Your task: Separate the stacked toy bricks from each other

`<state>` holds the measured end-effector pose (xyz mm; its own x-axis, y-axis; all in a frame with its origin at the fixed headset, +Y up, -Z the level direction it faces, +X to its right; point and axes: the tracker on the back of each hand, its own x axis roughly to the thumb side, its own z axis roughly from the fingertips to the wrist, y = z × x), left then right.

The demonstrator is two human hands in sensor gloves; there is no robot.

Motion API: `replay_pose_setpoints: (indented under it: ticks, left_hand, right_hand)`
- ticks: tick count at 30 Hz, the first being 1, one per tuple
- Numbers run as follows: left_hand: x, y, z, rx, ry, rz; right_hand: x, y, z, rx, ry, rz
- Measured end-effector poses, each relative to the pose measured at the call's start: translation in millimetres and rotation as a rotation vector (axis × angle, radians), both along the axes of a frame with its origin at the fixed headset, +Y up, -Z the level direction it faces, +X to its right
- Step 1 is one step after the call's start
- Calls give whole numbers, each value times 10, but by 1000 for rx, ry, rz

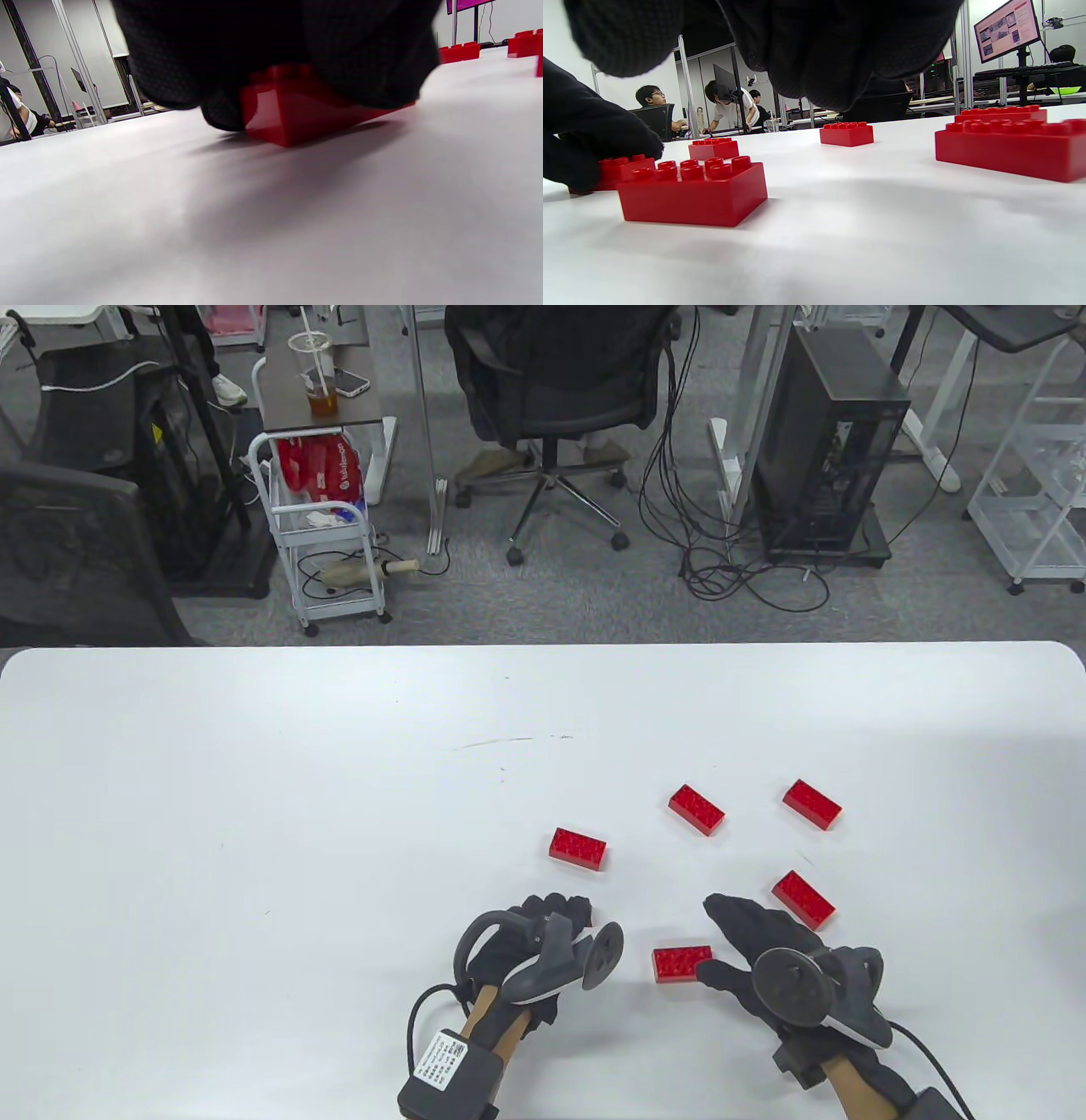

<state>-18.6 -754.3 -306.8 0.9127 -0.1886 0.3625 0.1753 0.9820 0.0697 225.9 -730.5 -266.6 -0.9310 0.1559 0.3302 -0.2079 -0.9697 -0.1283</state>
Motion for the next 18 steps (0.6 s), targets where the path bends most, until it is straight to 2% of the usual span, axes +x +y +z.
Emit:
replay_pose_setpoints:
  ticks: [9, 18]
  left_hand:
    - [9, -34, 3, -41, 10, -78]
    - [-264, 54, 98, -70, 15, 72]
  right_hand:
    - [-11, -6, 2, -7, 6, 4]
    - [-21, -14, 6, -12, 9, 8]
